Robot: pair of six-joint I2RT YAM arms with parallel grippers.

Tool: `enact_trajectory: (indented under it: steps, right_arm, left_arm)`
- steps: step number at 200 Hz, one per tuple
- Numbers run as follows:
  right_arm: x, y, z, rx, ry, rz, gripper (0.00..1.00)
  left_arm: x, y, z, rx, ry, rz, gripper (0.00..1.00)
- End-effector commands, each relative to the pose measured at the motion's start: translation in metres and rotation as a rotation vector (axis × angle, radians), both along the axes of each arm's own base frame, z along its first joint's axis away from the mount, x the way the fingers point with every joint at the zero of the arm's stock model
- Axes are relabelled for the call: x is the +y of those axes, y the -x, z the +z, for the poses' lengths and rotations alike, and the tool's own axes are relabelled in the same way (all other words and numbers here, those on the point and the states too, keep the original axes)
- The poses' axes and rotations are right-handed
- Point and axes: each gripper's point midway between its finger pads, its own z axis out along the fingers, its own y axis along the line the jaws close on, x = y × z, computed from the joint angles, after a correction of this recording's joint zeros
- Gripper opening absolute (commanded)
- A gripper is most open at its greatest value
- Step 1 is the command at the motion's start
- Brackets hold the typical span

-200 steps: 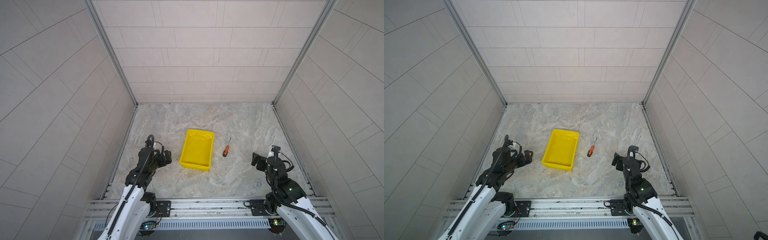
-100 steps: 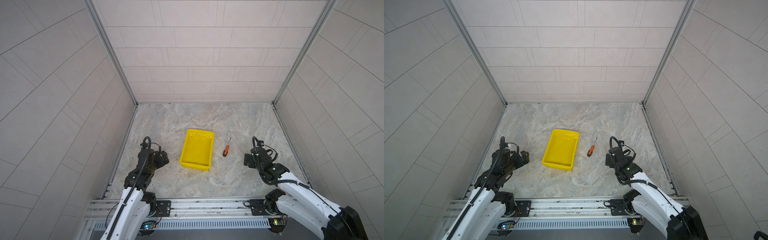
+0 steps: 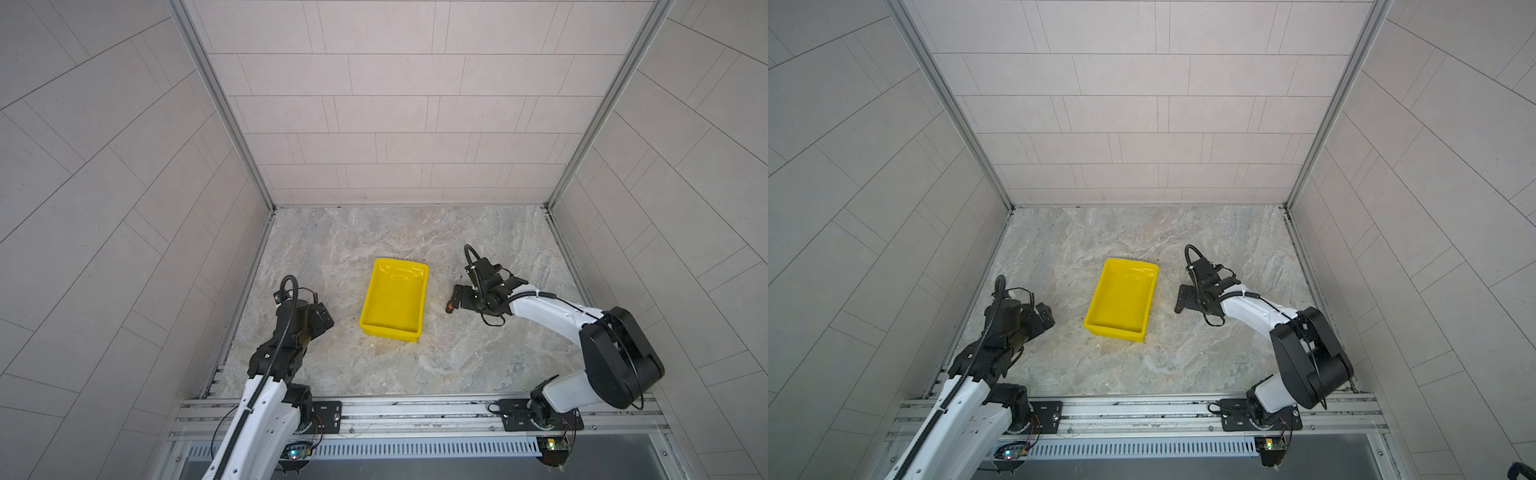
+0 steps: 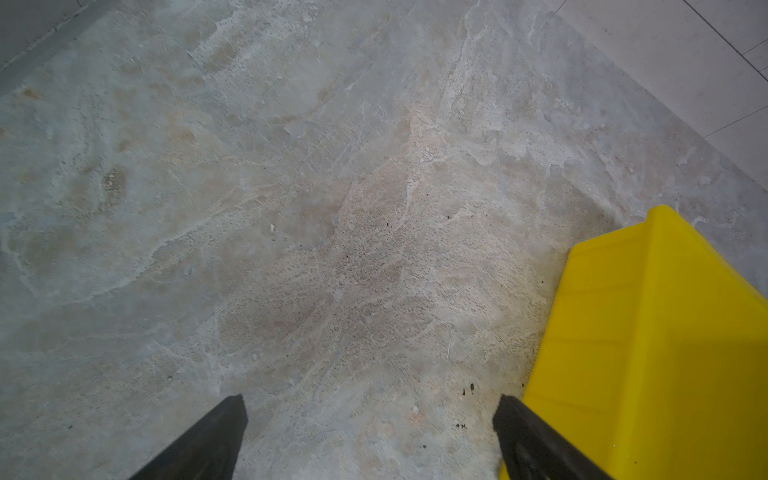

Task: Put the screwdriver in the bin
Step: 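Lower the open right gripper over the orange screwdriver handle and close it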

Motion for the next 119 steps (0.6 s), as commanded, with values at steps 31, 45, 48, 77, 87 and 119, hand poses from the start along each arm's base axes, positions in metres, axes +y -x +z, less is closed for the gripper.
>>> enact_trajectory:
  steps: [31,45,48,77,87,119]
  right_arm:
    - [0.025,-0.005,0.001,0.026,0.021,-0.023,0.62]
    - [0.026,-0.006,0.003,0.02,0.04,-0.021,0.58]
    - [0.026,-0.006,0.003,0.02,0.045,-0.021,0.58]
    - [0.019,-0.004,0.002,0.016,0.07,-0.039,0.56]
    - [0.018,-0.004,0.001,0.015,0.079,-0.037,0.53]
    - [0.022,-0.006,-0.006,0.039,0.085,-0.013,0.45]
  left_arm:
    - [0.003,0.003,-0.006,0.011,-0.009,0.019,1.0]
    - [0.003,0.002,-0.006,0.011,-0.009,0.018,1.0]
    - [0.003,0.002,-0.006,0.013,-0.009,0.018,1.0]
    - [0.003,0.002,-0.007,0.02,-0.008,0.016,1.0]
    - [0.003,0.002,-0.007,0.021,-0.01,0.017,1.0]
    - [0.003,0.001,-0.007,0.02,-0.01,0.019,1.0]
